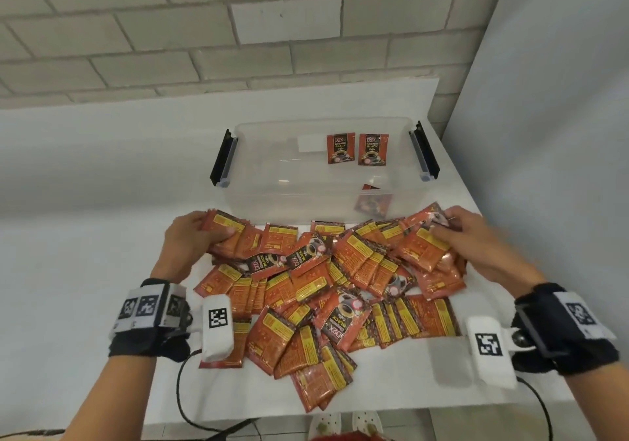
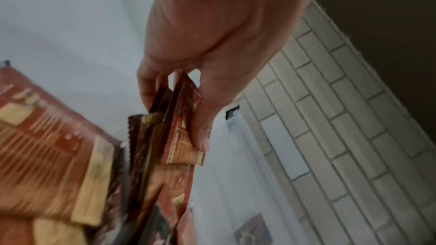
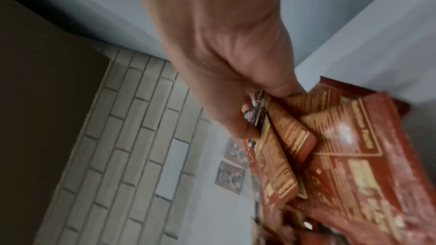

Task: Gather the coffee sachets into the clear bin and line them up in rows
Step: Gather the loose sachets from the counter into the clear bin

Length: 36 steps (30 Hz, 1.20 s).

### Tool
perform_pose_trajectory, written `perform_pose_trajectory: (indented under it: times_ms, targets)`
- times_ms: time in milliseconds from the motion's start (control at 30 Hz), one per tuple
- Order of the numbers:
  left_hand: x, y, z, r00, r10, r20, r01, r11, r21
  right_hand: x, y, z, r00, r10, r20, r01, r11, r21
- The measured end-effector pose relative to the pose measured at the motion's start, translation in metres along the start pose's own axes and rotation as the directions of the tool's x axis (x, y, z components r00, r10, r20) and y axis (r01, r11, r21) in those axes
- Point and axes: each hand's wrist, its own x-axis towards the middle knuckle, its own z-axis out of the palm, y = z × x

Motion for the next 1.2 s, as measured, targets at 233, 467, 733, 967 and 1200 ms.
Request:
perform_pose_trajectory:
  times_ms: [233, 467, 733, 967, 1200]
  targets:
    - [-0.023, 0.006, -0.029, 0.996, 0.042, 0.08, -0.025, 0.98, -0.197, -0.025, 0.011, -0.025, 0.998, 0.03, 0.05, -0.027, 0.997, -0.067]
    - [-0.012, -0.01, -0.037, 0.958, 0.139, -0.252, -0.129, 0.99, 0.056, -0.029, 0.037, -0.001, 0.991, -0.075, 0.112, 0.091, 0.985, -0.146]
    - [-0.022, 0.001, -0.036, 1.0, 0.008, 0.0, -0.007, 0.881, -0.473, -0.034, 0.048, -0.029, 0.991, -0.086, 0.1, 0.125, 0.857, -0.5]
    - [-0.022, -0.006, 0.017, 0.959, -0.201, 0.199, 0.233, 0.96, -0.157, -0.022, 0.037, -0.018, 0.998, 0.044, 0.053, -0.027, 0.96, -0.279]
    - [0.001, 0.0, 0.0, 0.941, -0.182, 0.286, 0.245, 0.948, -0.203, -0.007, -0.01, -0.022, 0.978, 0.182, 0.101, -0.207, 0.909, 0.361]
